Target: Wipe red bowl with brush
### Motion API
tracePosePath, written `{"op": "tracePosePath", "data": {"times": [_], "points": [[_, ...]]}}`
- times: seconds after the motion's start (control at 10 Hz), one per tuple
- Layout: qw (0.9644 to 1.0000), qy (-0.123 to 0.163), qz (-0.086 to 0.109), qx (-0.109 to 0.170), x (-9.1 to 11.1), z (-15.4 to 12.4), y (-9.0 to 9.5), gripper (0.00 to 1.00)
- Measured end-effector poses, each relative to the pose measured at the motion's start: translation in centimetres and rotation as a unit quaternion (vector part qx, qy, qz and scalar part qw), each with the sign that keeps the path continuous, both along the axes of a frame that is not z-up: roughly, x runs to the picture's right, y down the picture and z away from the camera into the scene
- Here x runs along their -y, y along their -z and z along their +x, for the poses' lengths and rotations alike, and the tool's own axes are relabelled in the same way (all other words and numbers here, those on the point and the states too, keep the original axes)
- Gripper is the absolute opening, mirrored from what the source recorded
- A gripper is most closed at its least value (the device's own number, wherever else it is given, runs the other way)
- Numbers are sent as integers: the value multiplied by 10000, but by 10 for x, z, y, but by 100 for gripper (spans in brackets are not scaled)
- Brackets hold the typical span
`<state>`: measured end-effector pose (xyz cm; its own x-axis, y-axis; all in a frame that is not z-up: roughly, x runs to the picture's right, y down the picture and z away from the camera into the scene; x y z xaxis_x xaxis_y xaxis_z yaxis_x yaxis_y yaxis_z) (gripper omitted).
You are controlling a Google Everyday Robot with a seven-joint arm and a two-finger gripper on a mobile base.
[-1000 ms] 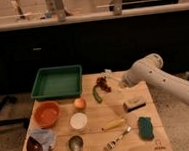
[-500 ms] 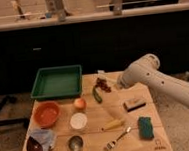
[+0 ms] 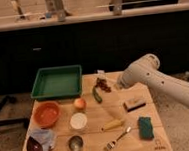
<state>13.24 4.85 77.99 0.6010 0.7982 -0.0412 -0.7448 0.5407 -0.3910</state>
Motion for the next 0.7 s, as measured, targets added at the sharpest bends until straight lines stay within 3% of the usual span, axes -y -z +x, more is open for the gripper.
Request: {"op": "tracePosePath", "data": {"times": [0.2, 0.4, 0.7], "points": [[9997, 205, -11, 102, -5, -9, 0, 0], [9982, 513, 12, 301, -10, -41, 6, 0], [9917, 1065, 123, 711, -17, -100, 25, 0]]}}
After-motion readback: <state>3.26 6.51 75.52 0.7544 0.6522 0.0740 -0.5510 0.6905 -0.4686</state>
